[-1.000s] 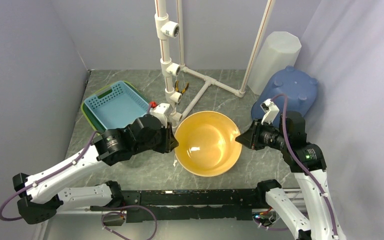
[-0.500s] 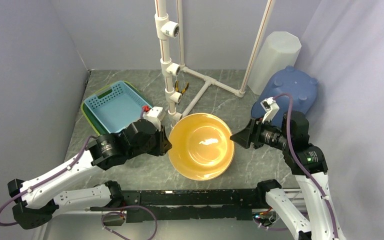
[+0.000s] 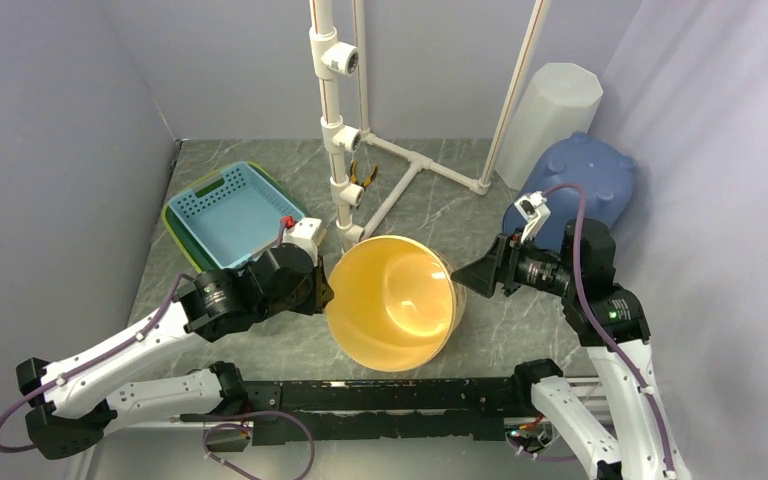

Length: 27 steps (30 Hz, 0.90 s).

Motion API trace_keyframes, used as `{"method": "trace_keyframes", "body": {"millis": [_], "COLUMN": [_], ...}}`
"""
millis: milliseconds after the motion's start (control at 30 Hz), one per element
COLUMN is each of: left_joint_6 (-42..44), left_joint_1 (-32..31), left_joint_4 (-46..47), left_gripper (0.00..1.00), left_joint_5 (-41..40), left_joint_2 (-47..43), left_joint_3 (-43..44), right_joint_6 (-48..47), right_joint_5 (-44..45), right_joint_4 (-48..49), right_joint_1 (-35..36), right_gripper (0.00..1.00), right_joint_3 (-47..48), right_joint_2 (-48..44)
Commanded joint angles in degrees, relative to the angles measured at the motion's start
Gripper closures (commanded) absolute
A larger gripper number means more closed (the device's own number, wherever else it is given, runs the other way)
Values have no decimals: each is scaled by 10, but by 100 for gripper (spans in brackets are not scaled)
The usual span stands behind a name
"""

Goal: Turn the large container upside down
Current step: Turn the container upside down at the center of the board.

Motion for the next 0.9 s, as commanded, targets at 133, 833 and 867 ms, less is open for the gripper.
{"method": "trace_keyframes", "body": {"millis": [133, 833, 867], "left_joint_6": [-10, -18, -19], "left_joint_1": [-1, -2, -2], "left_joint_4": [12, 18, 19], "left_gripper": [97, 97, 97], "left_joint_5": [-3, 0, 1], "left_joint_2": [2, 18, 19], "left_joint_3": [-5, -8, -9], "right_joint_6": [28, 59, 58], "right_joint_5": [-37, 191, 201], "right_joint_4": [45, 34, 31], "right_joint_1": [15, 226, 235], "right_gripper": [39, 64, 64], "right_joint_3": [16, 63, 66], "right_joint_2": [-2, 47, 48]}}
